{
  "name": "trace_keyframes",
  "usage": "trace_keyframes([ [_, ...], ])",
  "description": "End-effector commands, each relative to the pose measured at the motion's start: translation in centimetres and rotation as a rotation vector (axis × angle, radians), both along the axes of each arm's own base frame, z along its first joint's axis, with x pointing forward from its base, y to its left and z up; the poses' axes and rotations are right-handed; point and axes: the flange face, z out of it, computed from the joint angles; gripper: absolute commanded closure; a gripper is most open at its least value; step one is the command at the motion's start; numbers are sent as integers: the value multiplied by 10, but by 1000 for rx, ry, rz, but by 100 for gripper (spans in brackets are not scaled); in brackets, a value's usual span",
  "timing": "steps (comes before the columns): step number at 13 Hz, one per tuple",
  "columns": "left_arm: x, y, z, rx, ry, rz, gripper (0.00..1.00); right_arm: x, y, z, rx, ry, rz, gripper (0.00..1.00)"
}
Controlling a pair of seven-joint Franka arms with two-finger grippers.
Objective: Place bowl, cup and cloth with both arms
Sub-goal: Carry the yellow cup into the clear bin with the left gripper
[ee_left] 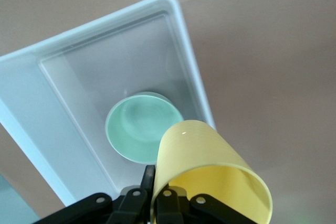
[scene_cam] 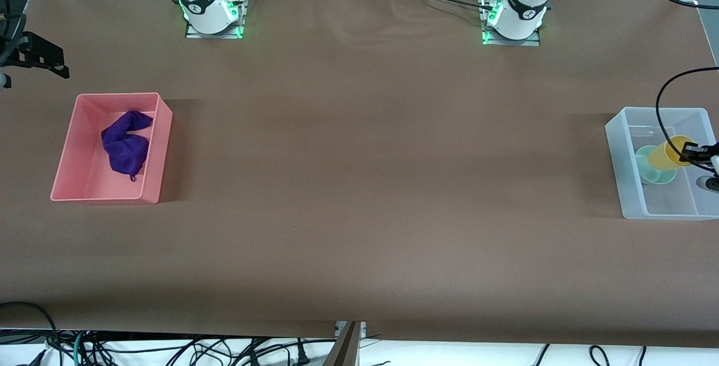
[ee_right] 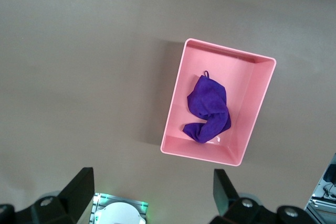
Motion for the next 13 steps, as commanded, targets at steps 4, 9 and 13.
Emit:
trace_keyframes([
  [4, -5, 39, -62, -28, -70, -91, 100, -1, -13, -4, -9, 16, -56, 0],
  [9, 3, 31, -33, -11, -99, -111, 0, 1, -7, -3, -13, 7, -45, 0],
  [13, 20, -29, 29, -32, -111, -165, 0, -2, -10, 0, -16, 10, -47, 0],
])
